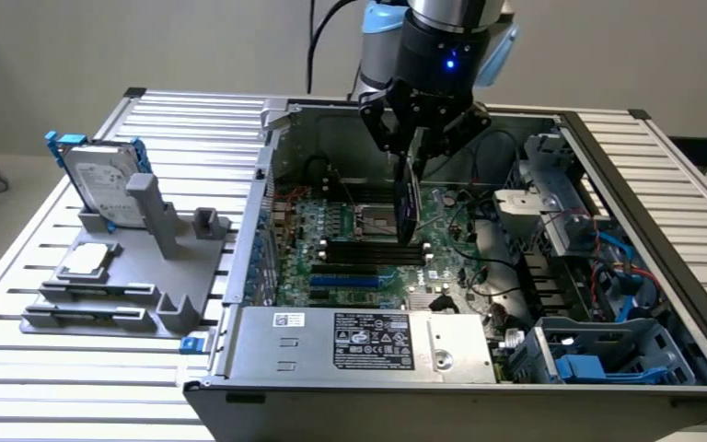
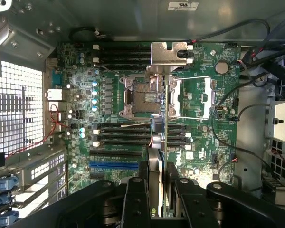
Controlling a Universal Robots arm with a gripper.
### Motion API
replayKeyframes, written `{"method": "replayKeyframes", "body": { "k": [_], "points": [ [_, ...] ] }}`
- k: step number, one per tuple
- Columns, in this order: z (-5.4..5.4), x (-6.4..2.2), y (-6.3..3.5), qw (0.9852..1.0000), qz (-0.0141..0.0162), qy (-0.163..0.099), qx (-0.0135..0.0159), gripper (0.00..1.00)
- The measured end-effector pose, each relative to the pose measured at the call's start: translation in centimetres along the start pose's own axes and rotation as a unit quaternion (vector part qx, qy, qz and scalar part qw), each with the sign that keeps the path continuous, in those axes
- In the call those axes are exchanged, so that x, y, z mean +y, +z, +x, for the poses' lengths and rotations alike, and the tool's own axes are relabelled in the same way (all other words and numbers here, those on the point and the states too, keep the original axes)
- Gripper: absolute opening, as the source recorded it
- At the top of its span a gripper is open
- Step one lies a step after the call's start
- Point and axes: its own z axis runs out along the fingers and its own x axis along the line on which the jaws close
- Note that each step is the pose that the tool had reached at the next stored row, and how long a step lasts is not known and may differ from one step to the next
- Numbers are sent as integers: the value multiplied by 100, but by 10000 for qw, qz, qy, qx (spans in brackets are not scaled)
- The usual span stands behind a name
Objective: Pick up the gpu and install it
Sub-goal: 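Insert the gpu into the slot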
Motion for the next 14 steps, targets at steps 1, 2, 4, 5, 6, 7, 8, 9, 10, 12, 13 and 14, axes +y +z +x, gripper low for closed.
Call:
{"method": "replayKeyframes", "body": {
  "k": [1,2,4,5,6,7,8,9,10,12,13,14],
  "points": [
    [0,0,0,10000,0,0,0,27],
    [0,0,0,10000,0,0,0,27],
    [0,0,0,10000,0,0,0,27],
    [0,0,0,10000,0,0,0,27],
    [0,0,0,10000,0,0,0,27],
    [0,0,0,10000,0,0,0,27],
    [0,0,0,10000,0,0,0,27],
    [0,0,1,10000,0,-3,0,27],
    [0,0,3,10000,-7,-61,1,27],
    [0,0,5,9997,-15,-231,5,27],
    [0,0,5,9995,-19,-317,7,27],
    [0,0,6,9992,-23,-405,10,27]
  ]
}}
